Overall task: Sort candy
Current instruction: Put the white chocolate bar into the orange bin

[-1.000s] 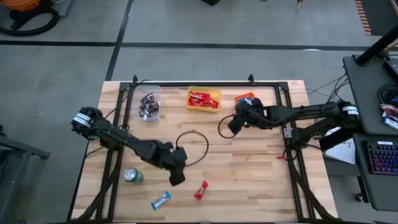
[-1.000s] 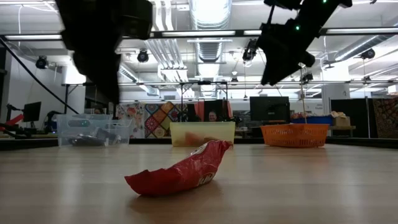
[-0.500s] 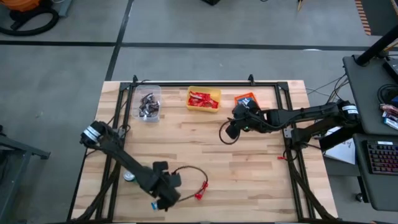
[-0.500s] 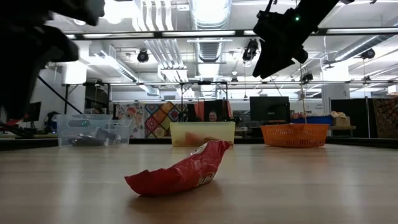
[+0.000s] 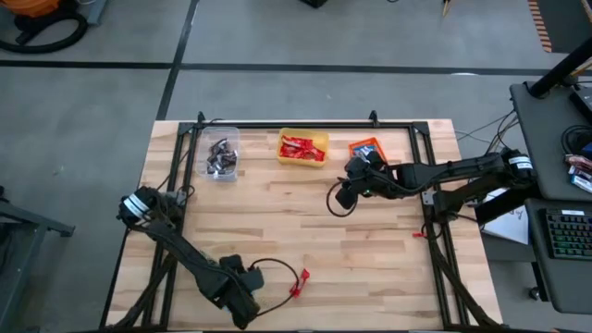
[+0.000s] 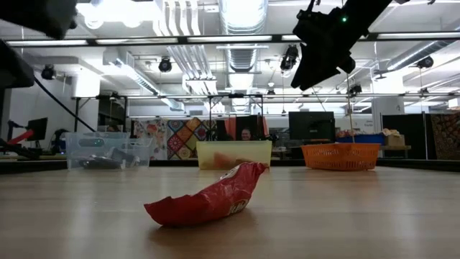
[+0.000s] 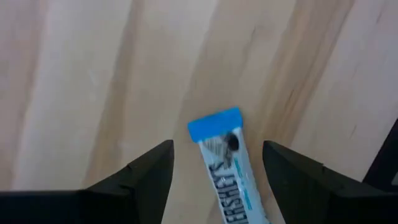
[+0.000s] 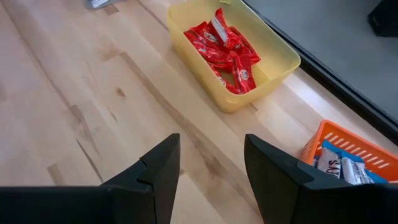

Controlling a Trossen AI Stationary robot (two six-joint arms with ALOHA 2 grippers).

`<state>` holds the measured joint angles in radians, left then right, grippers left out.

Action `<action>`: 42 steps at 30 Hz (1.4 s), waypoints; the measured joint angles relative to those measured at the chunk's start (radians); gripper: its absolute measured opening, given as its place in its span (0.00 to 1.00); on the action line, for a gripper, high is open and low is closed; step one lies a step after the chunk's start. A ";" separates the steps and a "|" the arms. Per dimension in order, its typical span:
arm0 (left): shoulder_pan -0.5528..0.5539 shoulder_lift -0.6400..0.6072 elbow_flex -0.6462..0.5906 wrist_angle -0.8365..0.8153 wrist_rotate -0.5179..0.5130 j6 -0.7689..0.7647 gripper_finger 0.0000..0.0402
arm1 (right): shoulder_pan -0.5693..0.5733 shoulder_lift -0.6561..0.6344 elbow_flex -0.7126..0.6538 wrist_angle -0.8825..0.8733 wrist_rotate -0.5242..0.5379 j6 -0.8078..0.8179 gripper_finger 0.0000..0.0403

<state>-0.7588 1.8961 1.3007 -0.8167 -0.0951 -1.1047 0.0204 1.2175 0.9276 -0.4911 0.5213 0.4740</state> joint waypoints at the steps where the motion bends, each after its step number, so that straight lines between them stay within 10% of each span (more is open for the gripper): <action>1: -0.003 0.000 -0.007 0.005 0.008 -0.015 0.57 | 0.002 0.000 0.000 0.000 -0.001 0.000 0.41; 18: -0.026 -0.009 -0.152 0.166 0.034 -0.121 0.55 | 0.013 0.004 0.000 0.003 -0.002 0.005 0.41; 29: -0.026 -0.006 -0.154 0.163 0.013 -0.001 0.27 | 0.017 0.004 0.000 0.003 -0.001 0.013 0.41; 42: 0.043 -0.023 -0.160 0.191 -0.328 0.367 0.18 | 0.021 0.004 0.000 0.003 0.000 0.012 0.41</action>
<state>-0.7160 1.8726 1.1404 -0.6259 -0.4232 -0.7375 0.0414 1.2213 0.9271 -0.4881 0.5213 0.4862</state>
